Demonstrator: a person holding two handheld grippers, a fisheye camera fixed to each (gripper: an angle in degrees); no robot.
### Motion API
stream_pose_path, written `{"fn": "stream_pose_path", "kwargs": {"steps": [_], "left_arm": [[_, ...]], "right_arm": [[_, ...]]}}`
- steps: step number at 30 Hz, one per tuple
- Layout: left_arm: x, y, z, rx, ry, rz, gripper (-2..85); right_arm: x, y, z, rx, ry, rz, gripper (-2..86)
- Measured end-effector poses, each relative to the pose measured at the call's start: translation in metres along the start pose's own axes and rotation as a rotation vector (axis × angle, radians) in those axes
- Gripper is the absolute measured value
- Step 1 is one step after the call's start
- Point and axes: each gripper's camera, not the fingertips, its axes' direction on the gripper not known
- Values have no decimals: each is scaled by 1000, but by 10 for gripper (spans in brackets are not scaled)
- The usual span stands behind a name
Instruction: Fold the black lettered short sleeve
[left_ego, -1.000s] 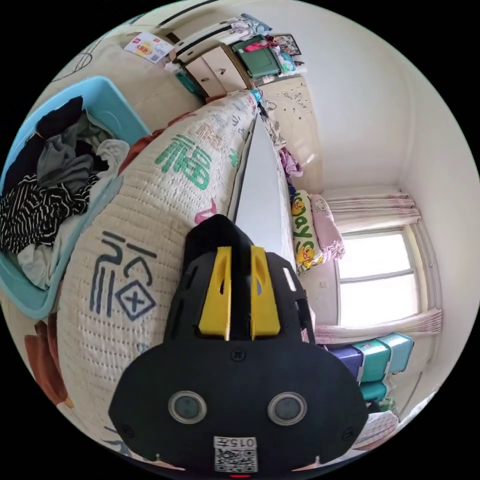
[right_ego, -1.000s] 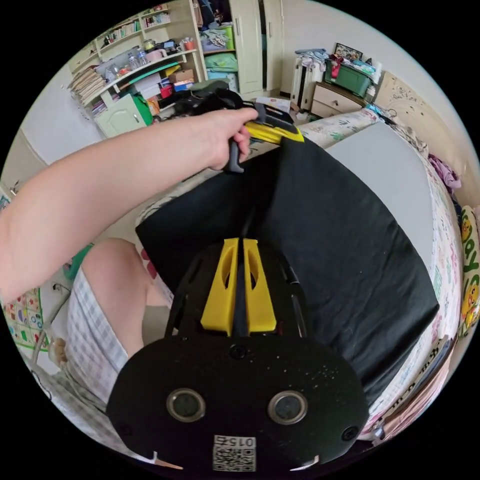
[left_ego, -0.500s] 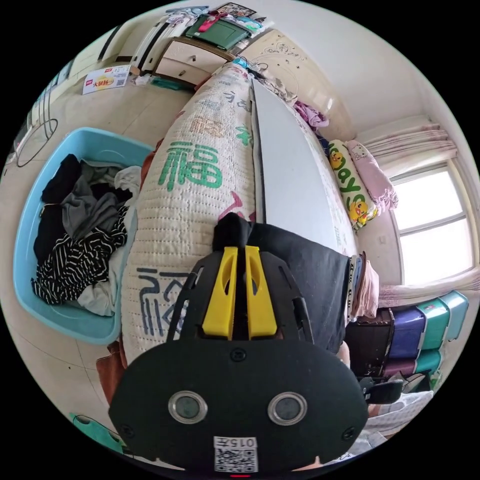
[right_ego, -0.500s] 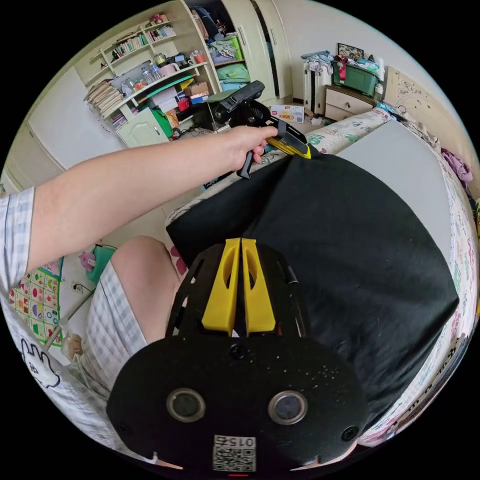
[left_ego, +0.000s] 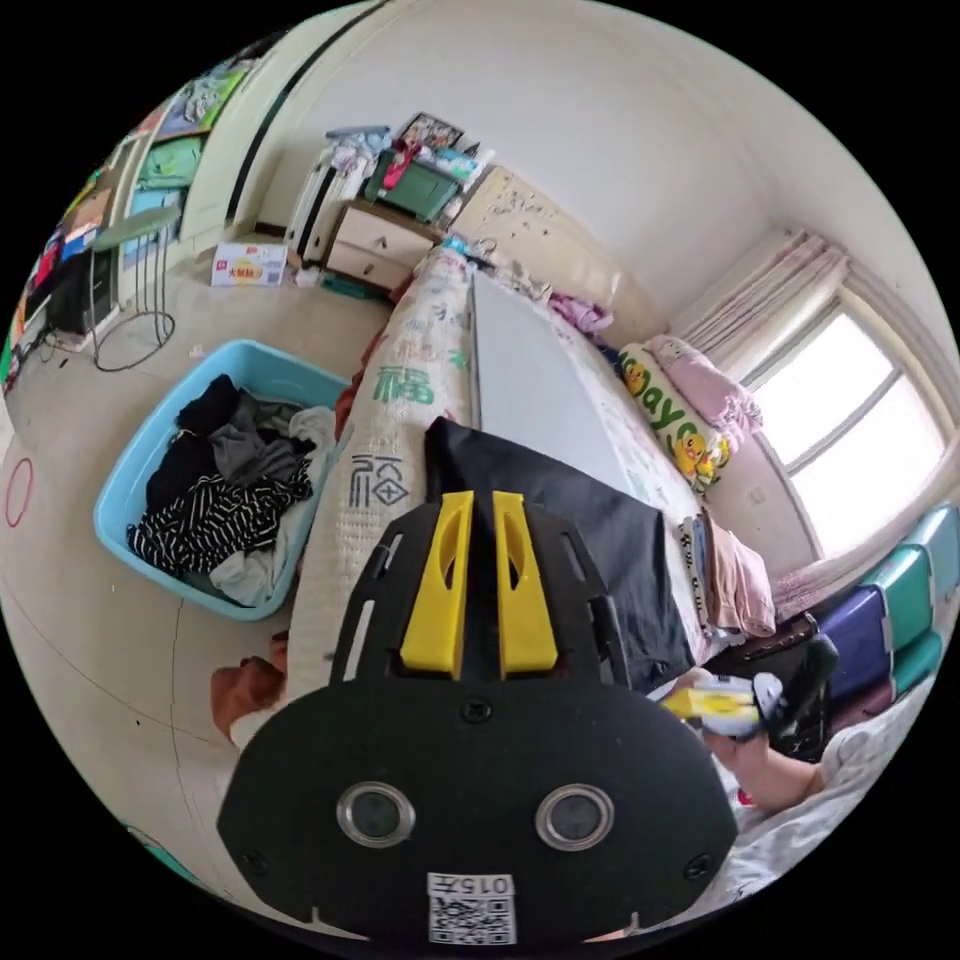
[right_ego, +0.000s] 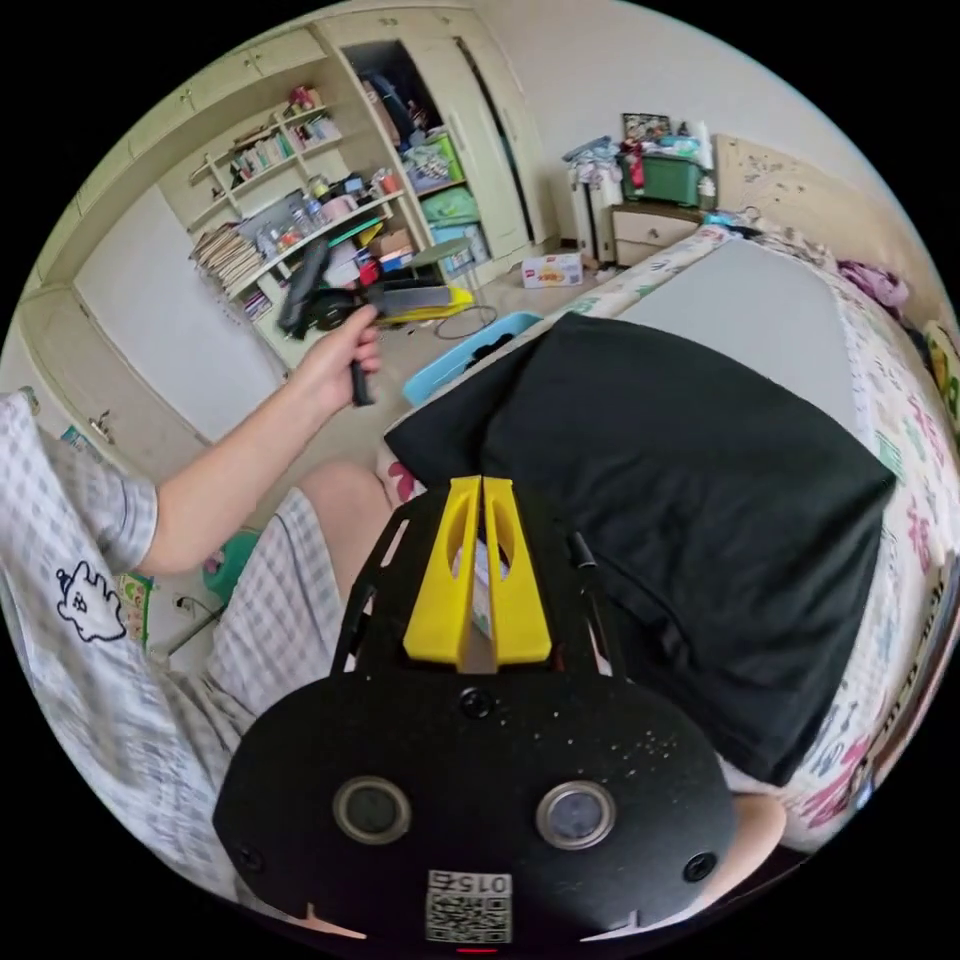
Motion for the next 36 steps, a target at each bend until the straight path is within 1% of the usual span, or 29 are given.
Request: {"fn": "stream_pose_path", "kwargs": {"steps": [1, 3, 4, 6, 7, 8, 9, 10, 12, 14, 16, 20, 24, 29, 32, 34, 36], "left_arm": [[12, 13, -15, 46, -1, 21, 69], [64, 70, -70, 264, -68, 104, 81], [75, 86, -80, 329, -85, 125, 80], [112, 145, -105, 575, -97, 168, 61], [119, 155, -106, 597, -90, 182, 52], [131, 168, -105, 583, -59, 193, 34], [142, 171, -97, 506, -2, 214, 27], [147, 171, -91, 454, 29, 216, 30], [170, 166, -62, 249, 146, 219, 48], [196, 164, -38, 146, 197, 264, 63], [227, 165, -13, 77, 198, 311, 72], [311, 174, 57, -77, 171, 482, 87], [376, 182, 139, -234, 178, 578, 97], [427, 189, 218, -390, 130, 637, 103], [440, 189, 240, -458, 140, 635, 104], [441, 187, 242, -458, 125, 620, 102], [436, 179, 237, -411, 87, 593, 96]], "right_arm": [[12, 21, -17, 37, 46, 40, 3], [32, 54, -42, 88, 124, 109, 8], [45, 76, -56, 116, 171, 152, 11], [65, 108, -70, 131, 226, 228, 18], [77, 129, -77, 139, 246, 279, 21], [87, 150, -83, 158, 259, 331, 25], [92, 160, -85, 166, 265, 354, 27], [100, 180, -87, 179, 272, 393, 30], [111, 209, -89, 208, 279, 448, 37], [130, 248, -90, 258, 255, 515, 48], [147, 274, -89, 279, 226, 564, 54], [187, 330, -79, 267, 199, 688, 64], [215, 361, -51, 246, 109, 725, 77], [247, 377, 5, 190, -21, 739, 79], [253, 384, 32, 128, 4, 717, 51], [251, 397, 35, 144, 2, 712, 33], [248, 416, 35, 164, -1, 734, 15]]}}
